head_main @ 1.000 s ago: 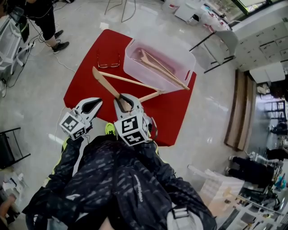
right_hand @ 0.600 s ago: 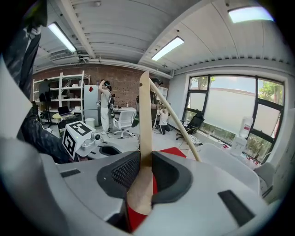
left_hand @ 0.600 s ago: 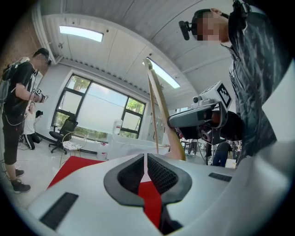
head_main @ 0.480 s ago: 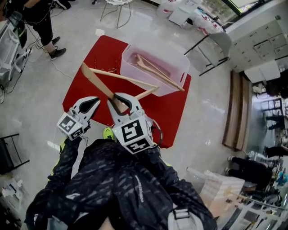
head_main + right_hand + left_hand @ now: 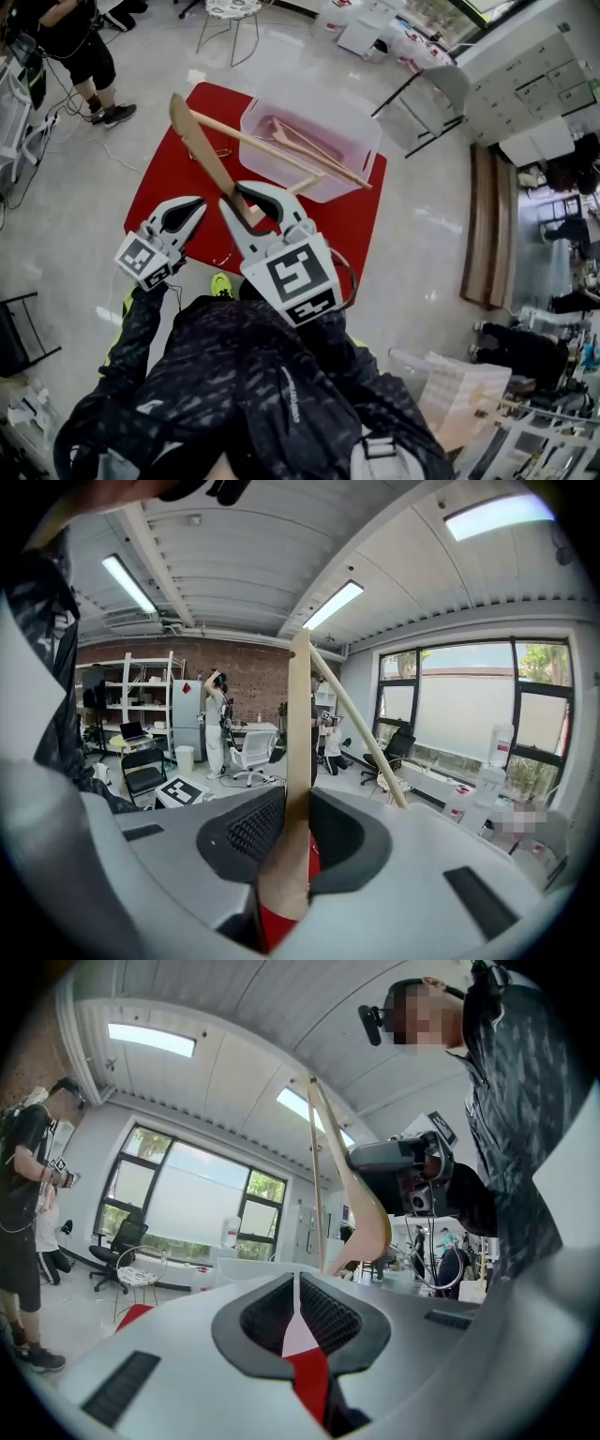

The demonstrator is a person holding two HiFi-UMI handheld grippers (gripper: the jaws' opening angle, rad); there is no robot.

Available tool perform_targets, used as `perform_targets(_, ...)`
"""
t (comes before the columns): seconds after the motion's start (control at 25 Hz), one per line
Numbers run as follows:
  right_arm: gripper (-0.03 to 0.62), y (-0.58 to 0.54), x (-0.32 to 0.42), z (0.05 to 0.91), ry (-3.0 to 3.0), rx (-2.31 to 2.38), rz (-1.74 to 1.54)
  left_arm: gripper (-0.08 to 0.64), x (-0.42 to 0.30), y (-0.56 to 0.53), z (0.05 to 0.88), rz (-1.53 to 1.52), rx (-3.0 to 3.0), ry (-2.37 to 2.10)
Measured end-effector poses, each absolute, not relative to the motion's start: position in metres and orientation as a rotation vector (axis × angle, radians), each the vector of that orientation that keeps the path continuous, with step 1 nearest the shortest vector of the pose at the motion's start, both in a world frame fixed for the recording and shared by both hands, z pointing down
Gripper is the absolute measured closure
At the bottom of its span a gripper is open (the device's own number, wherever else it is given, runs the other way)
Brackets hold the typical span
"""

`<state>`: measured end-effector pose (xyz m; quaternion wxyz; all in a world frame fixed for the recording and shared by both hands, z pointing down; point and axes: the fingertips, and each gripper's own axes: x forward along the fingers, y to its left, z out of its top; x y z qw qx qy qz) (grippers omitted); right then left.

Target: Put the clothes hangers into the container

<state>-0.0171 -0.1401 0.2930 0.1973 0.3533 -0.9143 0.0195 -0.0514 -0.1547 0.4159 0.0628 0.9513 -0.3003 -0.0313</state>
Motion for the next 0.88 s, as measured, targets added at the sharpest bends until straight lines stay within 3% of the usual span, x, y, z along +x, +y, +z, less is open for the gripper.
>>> perform_targets(0.28, 0.505, -0.139, -0.014, 0.265, -2.588, 0.979, -0.008, 0.548, -0.037, -0.154, 0.408, -0.114, 2.889, -0.88)
perform_targets(0.88, 0.505, -0.241, 0.067, 0.27, -2.464, 1.0, -0.058, 0.548, -0.021, -0.174, 0.379, -0.105, 2.945, -0.884)
